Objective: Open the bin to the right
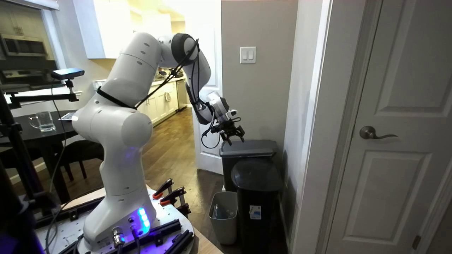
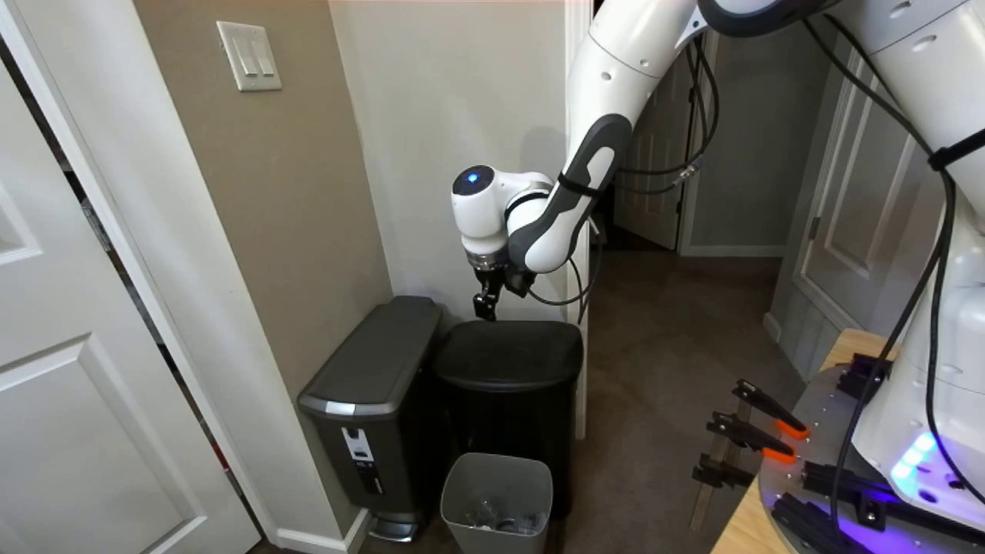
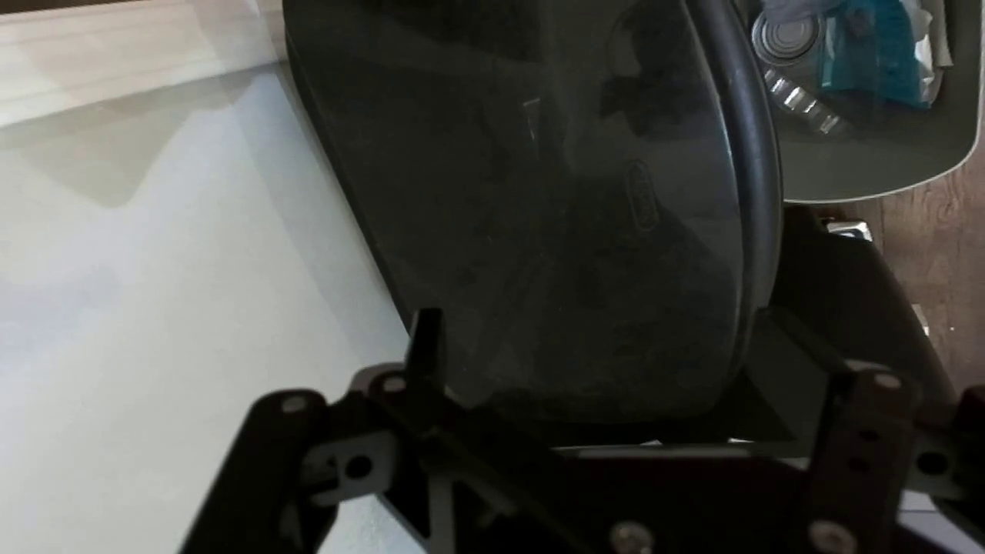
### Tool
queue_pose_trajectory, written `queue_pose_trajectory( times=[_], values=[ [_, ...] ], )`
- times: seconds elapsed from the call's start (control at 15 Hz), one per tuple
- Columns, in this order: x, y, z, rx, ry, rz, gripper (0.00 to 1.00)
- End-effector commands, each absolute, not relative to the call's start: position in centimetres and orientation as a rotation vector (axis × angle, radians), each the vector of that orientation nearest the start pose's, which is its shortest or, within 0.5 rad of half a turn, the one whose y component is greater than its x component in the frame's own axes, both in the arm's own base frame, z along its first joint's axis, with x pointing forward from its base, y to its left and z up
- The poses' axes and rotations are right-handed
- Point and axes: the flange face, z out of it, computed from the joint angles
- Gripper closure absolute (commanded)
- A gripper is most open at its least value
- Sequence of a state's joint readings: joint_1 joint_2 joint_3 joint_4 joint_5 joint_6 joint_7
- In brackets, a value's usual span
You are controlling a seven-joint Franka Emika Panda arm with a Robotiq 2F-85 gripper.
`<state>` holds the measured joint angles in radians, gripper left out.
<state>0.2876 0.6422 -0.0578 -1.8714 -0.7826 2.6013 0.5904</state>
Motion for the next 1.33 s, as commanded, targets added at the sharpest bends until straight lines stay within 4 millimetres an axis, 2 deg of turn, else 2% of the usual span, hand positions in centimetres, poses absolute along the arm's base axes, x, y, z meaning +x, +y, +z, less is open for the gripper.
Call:
queue_pose_trajectory(
  times=[0.0, 0.33, 0.53, 1.0, 1.27],
  values=[
    [62.1, 17.5, 15.6, -3.477, -0.637, -0.412, 0.0],
    [62.1, 20.5, 12.4, -3.496, -0.788, -0.423, 0.0],
    [62.2, 21.2, 10.1, -3.506, -0.867, -0.43, 0.0],
    [62.9, 18.5, 4.0, -3.541, -1.055, -0.424, 0.0],
    [64.1, 17.8, 1.5, -3.557, -1.126, -0.445, 0.0]
  ],
)
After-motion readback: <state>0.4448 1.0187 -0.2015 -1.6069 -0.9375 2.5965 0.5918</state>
